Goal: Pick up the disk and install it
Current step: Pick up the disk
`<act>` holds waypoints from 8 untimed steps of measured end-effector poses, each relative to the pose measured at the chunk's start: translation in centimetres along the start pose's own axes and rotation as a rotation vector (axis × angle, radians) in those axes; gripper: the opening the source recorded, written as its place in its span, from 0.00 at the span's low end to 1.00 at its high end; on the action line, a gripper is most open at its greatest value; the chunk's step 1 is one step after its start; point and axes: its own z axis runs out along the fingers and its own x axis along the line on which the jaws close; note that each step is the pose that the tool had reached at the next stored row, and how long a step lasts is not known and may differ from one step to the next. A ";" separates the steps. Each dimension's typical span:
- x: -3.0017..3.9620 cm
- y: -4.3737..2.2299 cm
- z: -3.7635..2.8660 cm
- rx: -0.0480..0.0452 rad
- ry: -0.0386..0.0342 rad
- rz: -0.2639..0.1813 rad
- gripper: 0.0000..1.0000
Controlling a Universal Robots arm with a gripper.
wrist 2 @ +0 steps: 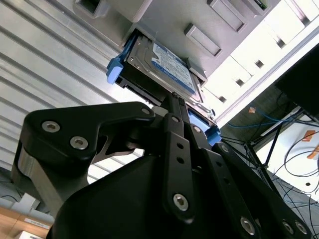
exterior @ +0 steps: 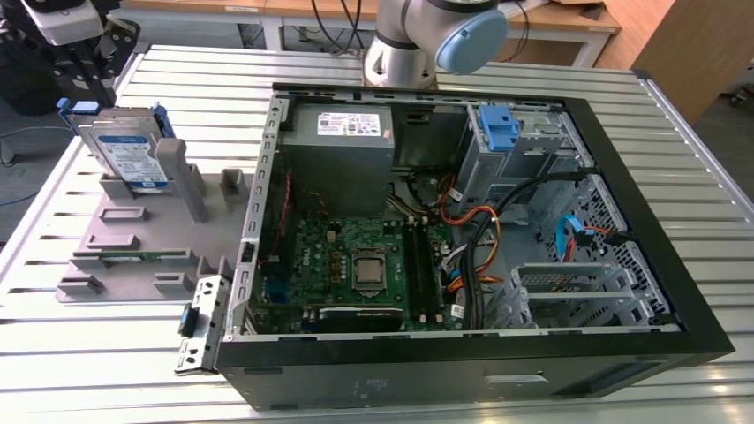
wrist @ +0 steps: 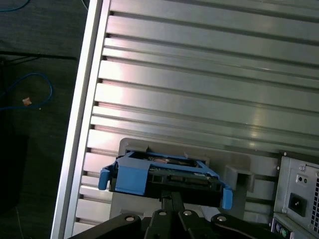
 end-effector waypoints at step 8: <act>0.00 0.00 0.00 0.0002 0.0005 -0.015 0.11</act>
